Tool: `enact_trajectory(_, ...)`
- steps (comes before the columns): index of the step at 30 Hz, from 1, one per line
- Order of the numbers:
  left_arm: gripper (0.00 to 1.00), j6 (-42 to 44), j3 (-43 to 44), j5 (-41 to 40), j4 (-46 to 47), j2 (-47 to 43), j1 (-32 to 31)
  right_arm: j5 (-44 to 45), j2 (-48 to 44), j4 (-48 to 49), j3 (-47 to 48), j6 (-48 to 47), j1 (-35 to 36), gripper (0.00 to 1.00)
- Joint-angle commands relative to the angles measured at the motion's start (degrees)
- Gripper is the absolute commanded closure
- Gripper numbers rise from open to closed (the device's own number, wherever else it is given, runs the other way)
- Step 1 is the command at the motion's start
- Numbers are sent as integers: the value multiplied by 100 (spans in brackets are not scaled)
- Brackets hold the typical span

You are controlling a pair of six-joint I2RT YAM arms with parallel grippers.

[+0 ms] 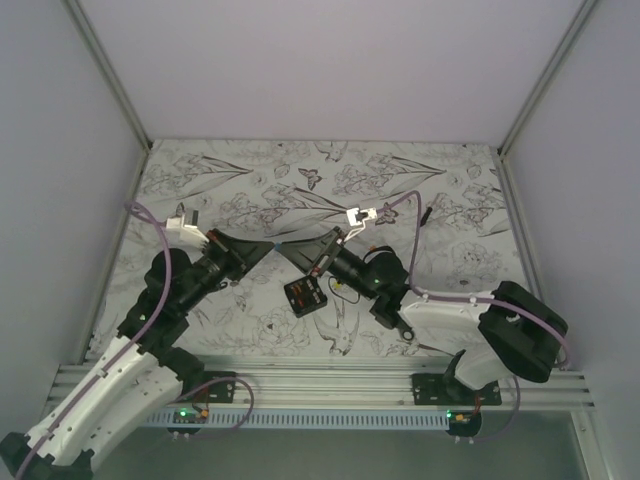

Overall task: Snap on the fuse box
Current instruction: Pick up the fuse from the center of the board.

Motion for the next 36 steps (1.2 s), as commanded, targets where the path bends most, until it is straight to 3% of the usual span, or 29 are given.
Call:
enact_trajectory(1,100,-129,114,-110,324,-168,-40,179,131,484,201,286,72,61)
enact_trajectory(18,100,-327,-108,-180,399,-390,-49,132,311,749,301,391,204,76)
enact_trajectory(29,100,-274,-285,-214,378,-467,-49,136,198,355,331,101,213,100)
enact_trajectory(36,82,173,-450,-158,-161,-324,-49,263,-330,-1329,352,-663,173,100)
